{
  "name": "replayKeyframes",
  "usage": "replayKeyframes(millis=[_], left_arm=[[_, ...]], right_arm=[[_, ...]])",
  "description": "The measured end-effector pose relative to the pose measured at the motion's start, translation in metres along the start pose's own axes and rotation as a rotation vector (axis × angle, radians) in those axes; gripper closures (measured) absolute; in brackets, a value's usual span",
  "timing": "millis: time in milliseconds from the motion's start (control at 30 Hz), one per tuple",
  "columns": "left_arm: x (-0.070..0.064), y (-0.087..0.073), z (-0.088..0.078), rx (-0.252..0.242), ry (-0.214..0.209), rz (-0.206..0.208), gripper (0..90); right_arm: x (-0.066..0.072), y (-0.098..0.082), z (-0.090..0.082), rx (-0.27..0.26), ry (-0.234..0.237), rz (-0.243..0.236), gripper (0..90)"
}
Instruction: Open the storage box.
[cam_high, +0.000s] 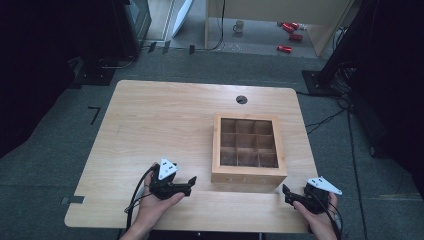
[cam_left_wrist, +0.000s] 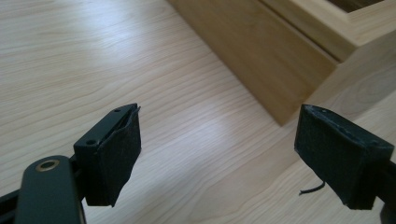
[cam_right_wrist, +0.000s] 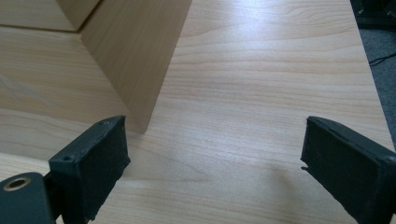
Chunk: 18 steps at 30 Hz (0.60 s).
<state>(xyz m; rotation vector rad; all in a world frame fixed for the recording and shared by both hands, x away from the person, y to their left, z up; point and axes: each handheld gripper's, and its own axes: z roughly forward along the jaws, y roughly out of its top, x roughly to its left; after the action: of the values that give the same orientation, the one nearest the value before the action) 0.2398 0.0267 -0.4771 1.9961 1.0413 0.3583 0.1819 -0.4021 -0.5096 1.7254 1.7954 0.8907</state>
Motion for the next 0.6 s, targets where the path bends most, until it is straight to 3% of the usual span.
replayKeyframes(millis=[267,467,600], left_arm=[[-0.024,0.008,0.012,-0.003,-0.053,0.029,15.6],[-0.033,0.011,0.018,-0.004,-0.072,0.033,16.2],[-0.037,0.012,0.022,0.008,-0.072,0.025,23.7]], right_arm=[[0.004,0.002,-0.003,-0.017,0.014,0.006,7.4],[0.008,0.004,-0.006,-0.036,0.030,0.002,7.4],[0.011,0.006,-0.007,-0.045,0.041,0.006,7.8]])
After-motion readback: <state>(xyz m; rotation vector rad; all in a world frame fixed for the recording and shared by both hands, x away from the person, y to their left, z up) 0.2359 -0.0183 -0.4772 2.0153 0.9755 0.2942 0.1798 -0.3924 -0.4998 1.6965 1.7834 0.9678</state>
